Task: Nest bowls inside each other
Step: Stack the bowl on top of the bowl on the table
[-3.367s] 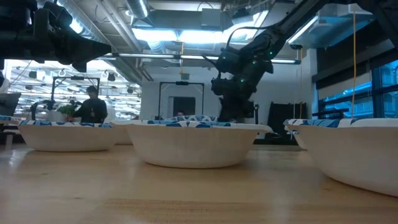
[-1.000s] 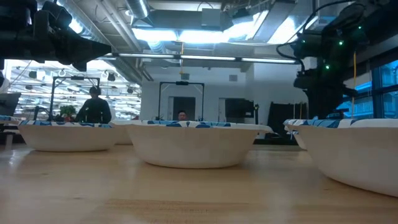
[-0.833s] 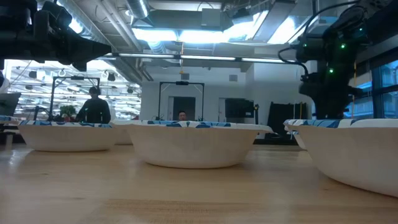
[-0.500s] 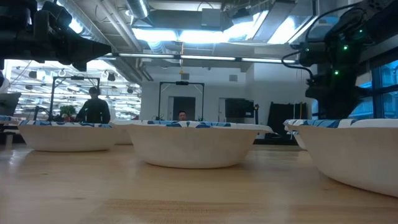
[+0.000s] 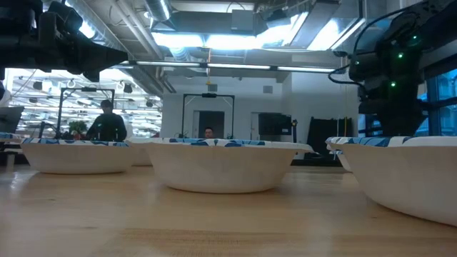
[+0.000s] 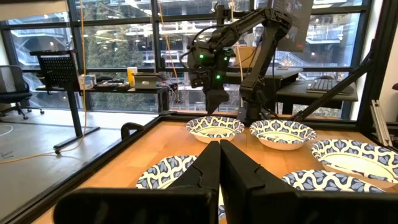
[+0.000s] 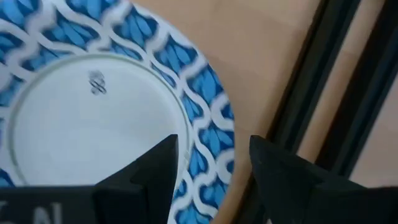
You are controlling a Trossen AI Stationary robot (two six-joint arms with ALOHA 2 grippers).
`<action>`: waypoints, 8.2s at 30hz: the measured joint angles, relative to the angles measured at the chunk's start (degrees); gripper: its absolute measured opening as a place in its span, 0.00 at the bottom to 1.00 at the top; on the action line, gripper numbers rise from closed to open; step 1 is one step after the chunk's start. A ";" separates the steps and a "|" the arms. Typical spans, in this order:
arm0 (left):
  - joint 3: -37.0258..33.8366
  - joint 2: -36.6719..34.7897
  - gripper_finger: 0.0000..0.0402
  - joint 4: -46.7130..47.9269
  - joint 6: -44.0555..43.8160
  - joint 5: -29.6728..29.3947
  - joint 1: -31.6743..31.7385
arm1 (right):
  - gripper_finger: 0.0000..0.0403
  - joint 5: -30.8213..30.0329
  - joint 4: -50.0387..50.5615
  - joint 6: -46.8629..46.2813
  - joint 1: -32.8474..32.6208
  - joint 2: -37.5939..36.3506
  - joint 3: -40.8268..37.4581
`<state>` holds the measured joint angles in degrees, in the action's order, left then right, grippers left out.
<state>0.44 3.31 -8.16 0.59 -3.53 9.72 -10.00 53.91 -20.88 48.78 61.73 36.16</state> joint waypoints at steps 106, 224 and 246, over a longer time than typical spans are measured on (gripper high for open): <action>0.00 0.02 0.00 0.01 -0.09 0.01 0.01 | 0.01 26.50 -20.85 4.85 -16.18 28.63 31.45; -0.01 0.02 0.00 -0.52 6.31 -9.48 0.00 | 0.34 14.12 -41.01 1.80 -31.88 -10.73 5.14; -0.01 0.01 0.30 -0.48 0.97 -18.38 0.02 | 0.34 14.08 -42.16 6.11 -32.53 -13.62 2.75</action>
<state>0.43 3.32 -8.64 1.56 -21.91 9.74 4.08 11.75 -14.77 16.25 48.12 38.92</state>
